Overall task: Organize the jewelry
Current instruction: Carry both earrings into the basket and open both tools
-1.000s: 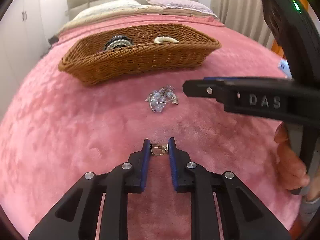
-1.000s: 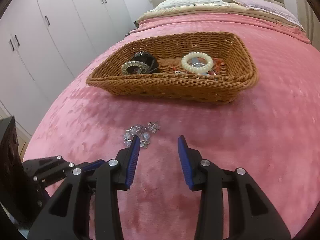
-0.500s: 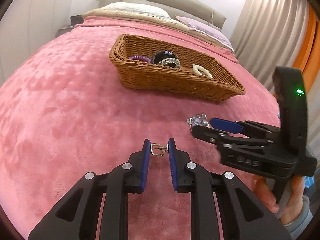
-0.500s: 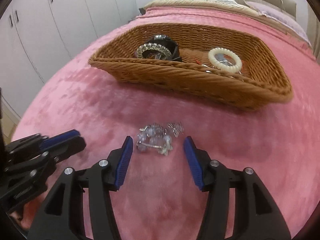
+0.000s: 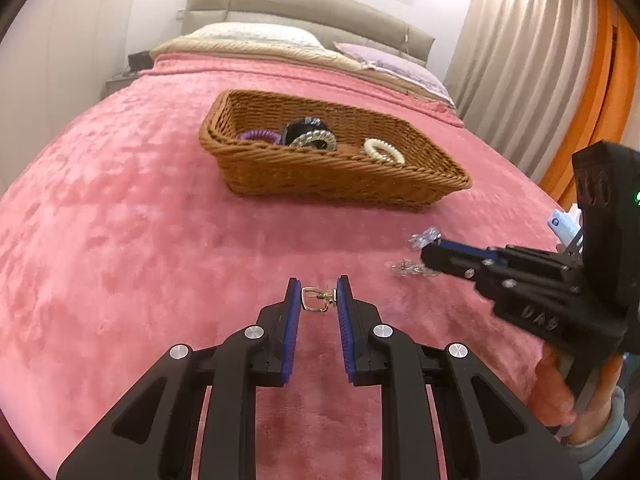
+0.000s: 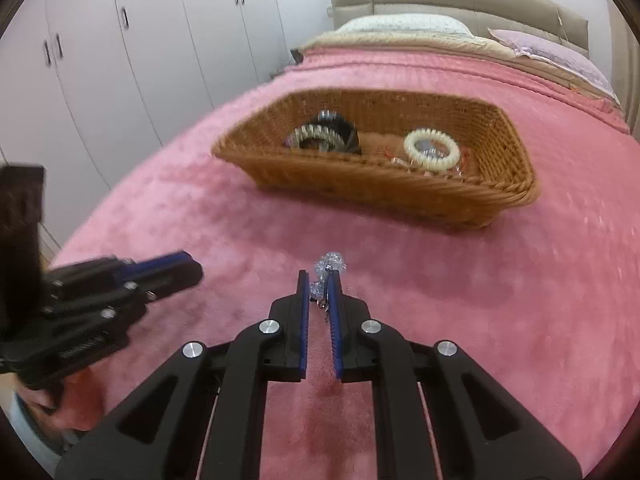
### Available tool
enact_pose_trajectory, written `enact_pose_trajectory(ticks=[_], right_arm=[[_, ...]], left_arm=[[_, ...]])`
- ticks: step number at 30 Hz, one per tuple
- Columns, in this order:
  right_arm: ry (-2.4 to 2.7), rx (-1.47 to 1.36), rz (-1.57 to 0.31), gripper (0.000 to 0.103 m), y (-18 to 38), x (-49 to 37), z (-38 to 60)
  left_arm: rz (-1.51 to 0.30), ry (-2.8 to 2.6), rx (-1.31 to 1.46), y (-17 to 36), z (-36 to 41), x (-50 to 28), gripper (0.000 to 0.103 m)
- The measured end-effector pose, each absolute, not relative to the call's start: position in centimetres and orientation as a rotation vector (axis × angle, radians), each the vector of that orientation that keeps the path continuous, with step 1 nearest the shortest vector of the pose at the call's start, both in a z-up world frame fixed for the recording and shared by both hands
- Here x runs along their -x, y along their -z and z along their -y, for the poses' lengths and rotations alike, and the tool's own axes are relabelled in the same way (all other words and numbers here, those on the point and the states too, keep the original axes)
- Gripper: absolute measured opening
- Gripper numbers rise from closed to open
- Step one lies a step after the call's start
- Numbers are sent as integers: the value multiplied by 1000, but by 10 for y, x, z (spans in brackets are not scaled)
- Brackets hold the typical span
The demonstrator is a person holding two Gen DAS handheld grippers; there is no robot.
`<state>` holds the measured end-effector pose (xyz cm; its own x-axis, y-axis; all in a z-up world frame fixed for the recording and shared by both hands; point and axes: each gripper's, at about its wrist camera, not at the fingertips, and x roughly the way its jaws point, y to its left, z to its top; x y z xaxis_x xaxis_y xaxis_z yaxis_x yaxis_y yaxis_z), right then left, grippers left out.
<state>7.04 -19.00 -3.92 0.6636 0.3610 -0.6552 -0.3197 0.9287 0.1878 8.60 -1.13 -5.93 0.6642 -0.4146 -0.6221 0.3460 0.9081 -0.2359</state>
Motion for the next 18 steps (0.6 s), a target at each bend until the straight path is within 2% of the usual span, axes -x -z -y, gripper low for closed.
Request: enact_pose_trajectory(ticks=[9, 18], right_arm=[[-416, -97, -624, 8, 0, -48, 203], [-366, -97, -502, 8, -60, -49, 211]], left_arm=[[-605, 459, 89, 36, 15, -67, 17], [-505, 501, 58, -22, 25, -81, 17]])
